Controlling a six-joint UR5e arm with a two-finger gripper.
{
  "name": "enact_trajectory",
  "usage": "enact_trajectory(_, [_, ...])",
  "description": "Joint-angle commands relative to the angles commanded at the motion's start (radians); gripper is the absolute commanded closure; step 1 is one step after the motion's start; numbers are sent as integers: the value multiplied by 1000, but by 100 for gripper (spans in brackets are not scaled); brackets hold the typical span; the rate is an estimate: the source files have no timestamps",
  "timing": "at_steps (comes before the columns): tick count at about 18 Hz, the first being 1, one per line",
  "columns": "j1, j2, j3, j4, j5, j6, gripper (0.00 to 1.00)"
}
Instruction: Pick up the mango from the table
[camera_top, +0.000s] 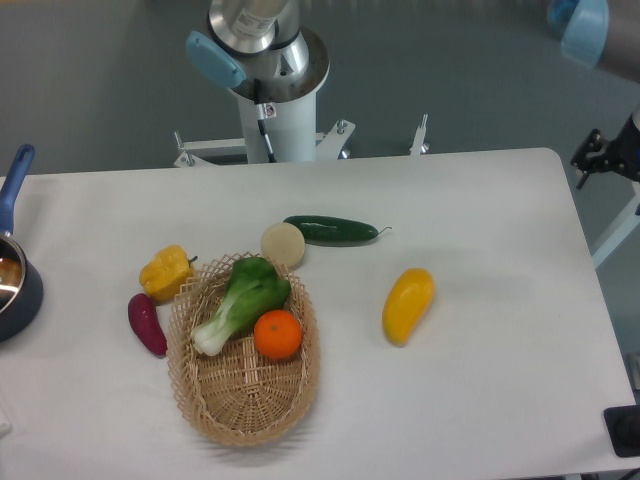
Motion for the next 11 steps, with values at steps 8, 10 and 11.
enact_trajectory(8, [-27,74,-184,84,-149,-261,0])
enact_trajectory(10, [-75,77,-207,116,-160,-321,0])
enact_trajectory(11, [-96,77,-207,118,-161,-351,0])
